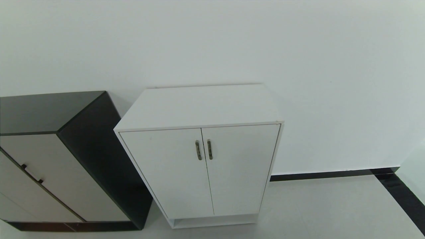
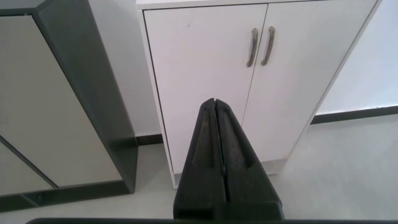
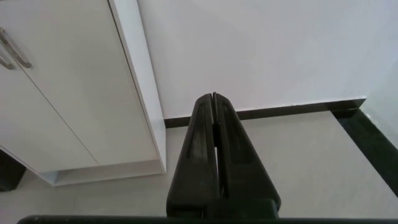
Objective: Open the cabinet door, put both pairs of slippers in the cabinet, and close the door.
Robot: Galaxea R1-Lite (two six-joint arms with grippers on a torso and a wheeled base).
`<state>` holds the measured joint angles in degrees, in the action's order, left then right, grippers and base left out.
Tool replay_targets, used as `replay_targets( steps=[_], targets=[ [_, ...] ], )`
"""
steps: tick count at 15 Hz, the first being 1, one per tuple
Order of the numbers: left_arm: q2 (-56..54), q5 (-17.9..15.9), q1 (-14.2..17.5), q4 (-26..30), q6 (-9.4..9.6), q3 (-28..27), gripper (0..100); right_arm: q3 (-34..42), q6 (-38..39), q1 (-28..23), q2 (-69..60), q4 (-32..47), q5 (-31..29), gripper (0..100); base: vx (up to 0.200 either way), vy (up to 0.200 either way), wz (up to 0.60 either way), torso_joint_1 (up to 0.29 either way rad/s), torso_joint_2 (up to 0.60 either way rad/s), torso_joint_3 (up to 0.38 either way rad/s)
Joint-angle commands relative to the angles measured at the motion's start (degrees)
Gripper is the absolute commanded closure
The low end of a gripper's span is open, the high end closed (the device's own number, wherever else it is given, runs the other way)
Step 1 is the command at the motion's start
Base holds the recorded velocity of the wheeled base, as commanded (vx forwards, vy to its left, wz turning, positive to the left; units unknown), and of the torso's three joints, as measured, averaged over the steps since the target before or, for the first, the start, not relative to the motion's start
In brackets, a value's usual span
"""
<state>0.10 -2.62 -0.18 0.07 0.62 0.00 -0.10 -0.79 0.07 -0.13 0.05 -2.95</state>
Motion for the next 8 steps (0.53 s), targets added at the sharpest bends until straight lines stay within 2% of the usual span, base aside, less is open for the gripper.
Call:
replay_targets(
  steps=[1,8],
  targets=[
    [0.0,0.0,0.0,0.0,-0.01,0.0,100,0.0,0.0,0.0,0.1,0.0,0.0,100,0.0,0.0,0.0,0.0,0.0,0.0],
    [0.0,0.0,0.0,0.0,-0.01,0.0,100,0.1,1.1,0.0,0.1,-0.1,0.1,100,0.0,0.0,0.0,0.0,0.0,0.0]
  ],
)
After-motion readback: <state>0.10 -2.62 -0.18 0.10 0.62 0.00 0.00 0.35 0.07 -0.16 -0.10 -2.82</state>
